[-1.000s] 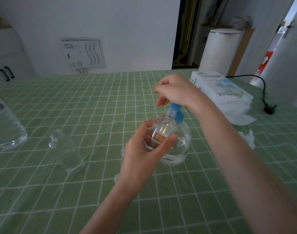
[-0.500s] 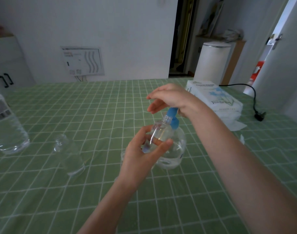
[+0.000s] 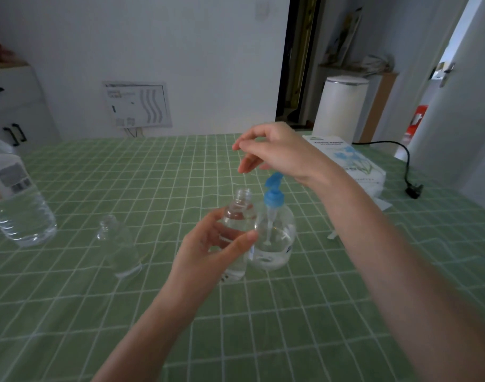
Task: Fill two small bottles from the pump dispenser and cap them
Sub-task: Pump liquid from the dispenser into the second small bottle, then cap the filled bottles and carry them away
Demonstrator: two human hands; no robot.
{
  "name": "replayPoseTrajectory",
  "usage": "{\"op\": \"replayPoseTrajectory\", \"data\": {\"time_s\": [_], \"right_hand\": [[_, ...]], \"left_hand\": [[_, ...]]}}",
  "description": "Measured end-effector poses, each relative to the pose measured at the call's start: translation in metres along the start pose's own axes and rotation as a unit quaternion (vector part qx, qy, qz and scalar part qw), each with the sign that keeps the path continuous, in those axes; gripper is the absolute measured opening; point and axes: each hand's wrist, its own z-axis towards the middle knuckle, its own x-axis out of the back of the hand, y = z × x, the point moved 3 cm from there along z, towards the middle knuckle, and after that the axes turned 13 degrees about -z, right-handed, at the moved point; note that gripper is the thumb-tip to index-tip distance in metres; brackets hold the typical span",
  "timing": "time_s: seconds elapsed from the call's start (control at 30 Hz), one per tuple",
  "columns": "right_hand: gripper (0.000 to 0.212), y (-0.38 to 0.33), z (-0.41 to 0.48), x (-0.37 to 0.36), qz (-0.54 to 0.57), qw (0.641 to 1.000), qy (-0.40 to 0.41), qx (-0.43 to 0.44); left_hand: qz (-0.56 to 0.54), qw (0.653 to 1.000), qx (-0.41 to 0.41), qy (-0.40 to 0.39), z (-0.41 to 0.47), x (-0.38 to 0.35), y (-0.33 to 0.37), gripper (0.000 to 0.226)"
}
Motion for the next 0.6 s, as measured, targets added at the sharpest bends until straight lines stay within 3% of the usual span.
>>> {"op": "replayPoseTrajectory", "data": {"time_s": [0.23, 0.4, 0.6], "right_hand": [[0.012, -0.029, -0.053, -0.016, -0.078, 0.989, 0.079, 0.101], [0.015, -0.023, -0.086, -0.058, -0.040, 0.991, 0.019, 0.128], [0.036, 0.019, -0.100, -0.125, -0.103, 0.991, -0.063, 0.064]], "left_hand": [[-0.004, 0.998, 0.000, 0.057, -0.050, 0.038, -0.001, 0.032], [0.000, 0.993, 0.007, 0.117, -0.086, 0.063, -0.012, 0.031], [-0.016, 0.989, 0.022, 0.142, -0.110, 0.080, -0.016, 0.033]]}}
